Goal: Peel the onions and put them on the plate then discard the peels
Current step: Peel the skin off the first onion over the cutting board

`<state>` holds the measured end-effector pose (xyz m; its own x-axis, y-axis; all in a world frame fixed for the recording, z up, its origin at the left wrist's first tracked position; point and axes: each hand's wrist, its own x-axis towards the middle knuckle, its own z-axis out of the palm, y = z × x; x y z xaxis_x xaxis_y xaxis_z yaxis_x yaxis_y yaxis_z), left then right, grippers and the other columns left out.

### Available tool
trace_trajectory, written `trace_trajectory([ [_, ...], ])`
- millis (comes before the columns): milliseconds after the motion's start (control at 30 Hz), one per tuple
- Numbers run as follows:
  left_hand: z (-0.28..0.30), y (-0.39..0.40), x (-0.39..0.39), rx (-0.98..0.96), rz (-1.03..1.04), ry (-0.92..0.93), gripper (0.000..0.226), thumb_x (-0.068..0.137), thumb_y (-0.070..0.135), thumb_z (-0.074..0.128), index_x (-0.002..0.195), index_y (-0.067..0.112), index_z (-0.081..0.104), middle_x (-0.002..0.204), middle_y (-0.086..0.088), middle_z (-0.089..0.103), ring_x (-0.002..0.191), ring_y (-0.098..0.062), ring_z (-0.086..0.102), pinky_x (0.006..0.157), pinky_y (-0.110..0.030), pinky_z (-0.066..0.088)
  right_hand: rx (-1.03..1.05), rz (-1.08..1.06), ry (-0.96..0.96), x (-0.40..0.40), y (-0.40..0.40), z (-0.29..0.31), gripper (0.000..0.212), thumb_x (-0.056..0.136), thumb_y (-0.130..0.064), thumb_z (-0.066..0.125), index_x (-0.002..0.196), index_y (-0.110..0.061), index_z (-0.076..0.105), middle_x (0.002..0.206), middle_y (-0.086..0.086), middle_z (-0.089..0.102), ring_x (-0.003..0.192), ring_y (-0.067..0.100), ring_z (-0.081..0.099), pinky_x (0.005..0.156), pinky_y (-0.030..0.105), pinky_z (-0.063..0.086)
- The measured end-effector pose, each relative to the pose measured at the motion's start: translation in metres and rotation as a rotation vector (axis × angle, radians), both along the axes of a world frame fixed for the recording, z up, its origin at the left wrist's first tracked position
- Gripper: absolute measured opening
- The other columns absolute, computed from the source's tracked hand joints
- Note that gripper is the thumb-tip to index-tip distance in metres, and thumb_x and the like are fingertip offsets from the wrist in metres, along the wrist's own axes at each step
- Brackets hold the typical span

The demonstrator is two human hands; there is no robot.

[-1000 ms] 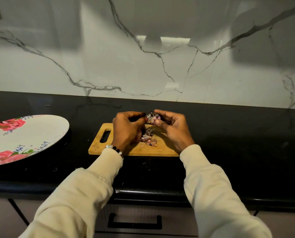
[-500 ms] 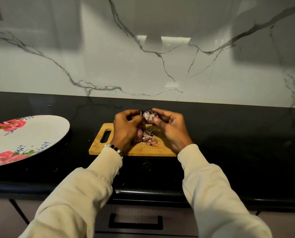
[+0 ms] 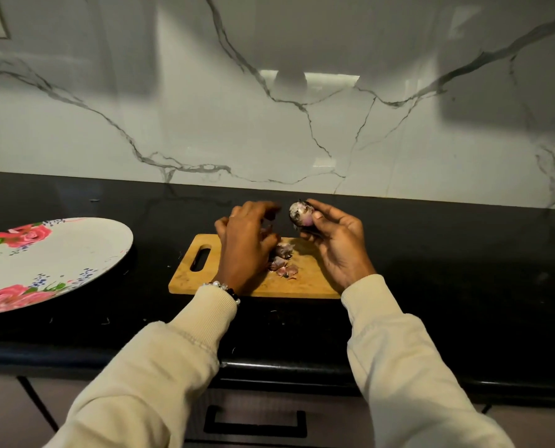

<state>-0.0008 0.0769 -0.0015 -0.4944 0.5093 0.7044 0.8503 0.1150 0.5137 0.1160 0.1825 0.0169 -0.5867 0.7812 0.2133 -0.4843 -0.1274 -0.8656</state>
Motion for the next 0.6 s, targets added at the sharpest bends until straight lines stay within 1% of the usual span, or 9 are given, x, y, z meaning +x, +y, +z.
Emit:
trace_trajectory([
  [67, 0.0012, -0.0008, 0.0011, 0.033, -0.036, -0.016, 0.030, 0.087, 0.021, 0.070, 0.116, 0.028, 0.063, 0.095, 0.014, 0.068, 0.094, -0.006, 0.060, 0.096, -0.029, 0.017, 0.002, 0.001, 0.001, 0.0007, 0.0000, 0.0003, 0.026, 0.094, 0.008, 0.053, 0.115, 0.000, 0.066, 0.103, 0.014, 0.072, 0.082, 0.022, 0.073, 0.064, 0.023, 0.057],
  [100, 0.0011, -0.0013, 0.0009, 0.024, -0.012, 0.020, 0.016, 0.089, 0.030, 0.067, 0.105, 0.026, 0.068, 0.086, 0.013, 0.070, 0.087, -0.007, 0.062, 0.096, -0.030, 0.018, 0.006, 0.004, 0.000, 0.0012, 0.0001, 0.0003, 0.026, 0.094, 0.008, 0.053, 0.115, 0.000, 0.066, 0.104, 0.013, 0.072, 0.083, 0.022, 0.073, 0.064, 0.023, 0.057],
  [167, 0.0006, -0.0017, 0.0012, -0.026, 0.088, 0.087, 0.031, 0.089, 0.048, 0.059, 0.078, 0.022, 0.071, 0.070, 0.010, 0.068, 0.075, -0.011, 0.062, 0.095, -0.035, 0.022, 0.007, 0.005, 0.001, 0.0016, 0.0001, 0.0005, 0.026, 0.094, 0.007, 0.053, 0.115, -0.001, 0.066, 0.104, 0.012, 0.072, 0.085, 0.020, 0.072, 0.064, 0.023, 0.057],
  [200, 0.0012, -0.0027, 0.0021, -0.031, 0.112, 0.111, 0.033, 0.089, 0.047, 0.059, 0.072, 0.020, 0.068, 0.069, 0.011, 0.066, 0.074, -0.013, 0.061, 0.094, -0.036, 0.022, 0.007, 0.003, 0.003, 0.0016, -0.0001, 0.0006, 0.026, 0.094, 0.007, 0.053, 0.115, -0.001, 0.066, 0.103, 0.011, 0.072, 0.084, 0.020, 0.072, 0.064, 0.023, 0.057],
  [267, 0.0020, -0.0008, 0.0025, 0.008, 0.096, 0.124, 0.011, 0.088, 0.031, 0.067, 0.084, 0.021, 0.065, 0.083, 0.013, 0.061, 0.088, -0.014, 0.059, 0.093, -0.033, 0.018, 0.011, 0.003, 0.006, 0.0016, -0.0001, 0.0007, 0.026, 0.094, 0.007, 0.053, 0.115, 0.000, 0.066, 0.101, 0.011, 0.072, 0.083, 0.020, 0.072, 0.064, 0.023, 0.056],
  [367, 0.0039, -0.0031, 0.0040, 0.022, 0.082, 0.076, 0.030, 0.086, 0.016, 0.070, 0.113, 0.025, 0.060, 0.109, 0.012, 0.061, 0.112, -0.011, 0.051, 0.101, -0.032, 0.014, 0.021, 0.006, 0.004, 0.0018, -0.0006, 0.0000, 0.025, 0.093, 0.007, 0.054, 0.114, 0.000, 0.066, 0.102, 0.013, 0.073, 0.083, 0.023, 0.072, 0.063, 0.023, 0.056],
  [467, 0.0036, -0.0036, 0.0042, -0.004, 0.125, 0.155, 0.013, 0.091, 0.032, 0.064, 0.092, 0.022, 0.073, 0.092, 0.005, 0.071, 0.101, -0.017, 0.059, 0.104, -0.043, 0.015, 0.036, 0.007, -0.005, 0.0014, -0.0007, -0.0005, 0.024, 0.094, 0.006, 0.054, 0.112, -0.002, 0.067, 0.103, 0.013, 0.072, 0.082, 0.021, 0.073, 0.064, 0.023, 0.056],
  [533, 0.0031, -0.0047, 0.0062, -0.011, 0.174, 0.188, 0.035, 0.091, 0.047, 0.057, 0.075, 0.020, 0.073, 0.075, 0.003, 0.068, 0.092, -0.019, 0.059, 0.101, -0.046, 0.016, 0.046, 0.008, -0.010, 0.0012, -0.0011, -0.0005, 0.023, 0.094, 0.006, 0.054, 0.109, -0.004, 0.068, 0.105, 0.015, 0.072, 0.085, 0.022, 0.072, 0.066, 0.024, 0.056],
  [600, 0.0023, -0.0038, 0.0047, 0.037, 0.177, 0.222, 0.023, 0.088, 0.042, 0.063, 0.087, 0.022, 0.075, 0.085, 0.003, 0.070, 0.100, -0.021, 0.056, 0.097, -0.044, 0.017, 0.053, 0.013, -0.020, 0.0012, -0.0010, -0.0005, 0.023, 0.094, 0.006, 0.054, 0.109, -0.005, 0.069, 0.105, 0.014, 0.072, 0.088, 0.023, 0.071, 0.066, 0.024, 0.056],
])
